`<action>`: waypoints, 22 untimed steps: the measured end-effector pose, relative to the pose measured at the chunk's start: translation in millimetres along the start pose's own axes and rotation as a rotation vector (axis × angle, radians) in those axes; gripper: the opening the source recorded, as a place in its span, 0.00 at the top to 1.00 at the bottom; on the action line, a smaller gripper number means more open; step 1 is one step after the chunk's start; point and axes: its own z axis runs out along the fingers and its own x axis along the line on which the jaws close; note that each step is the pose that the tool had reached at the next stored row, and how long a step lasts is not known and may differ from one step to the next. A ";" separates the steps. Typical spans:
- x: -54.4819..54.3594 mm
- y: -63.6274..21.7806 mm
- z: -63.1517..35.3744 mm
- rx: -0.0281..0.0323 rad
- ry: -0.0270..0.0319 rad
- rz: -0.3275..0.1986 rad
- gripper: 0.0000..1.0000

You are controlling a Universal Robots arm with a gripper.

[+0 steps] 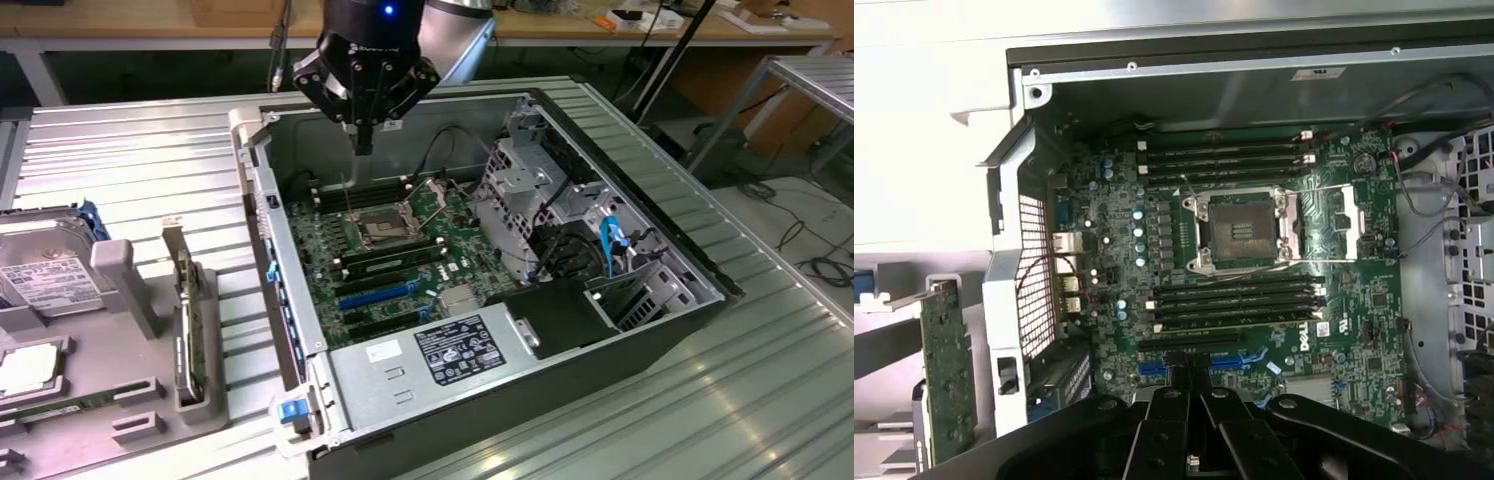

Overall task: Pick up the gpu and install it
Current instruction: 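Reach for the gpu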

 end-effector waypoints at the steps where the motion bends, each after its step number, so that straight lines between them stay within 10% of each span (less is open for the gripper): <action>1: 1.5 -0.1 -0.1 0.0000 0.0001 0.000 0.89; 22: 25.1 -14.5 -1.2 0.0000 0.0000 0.000 0.89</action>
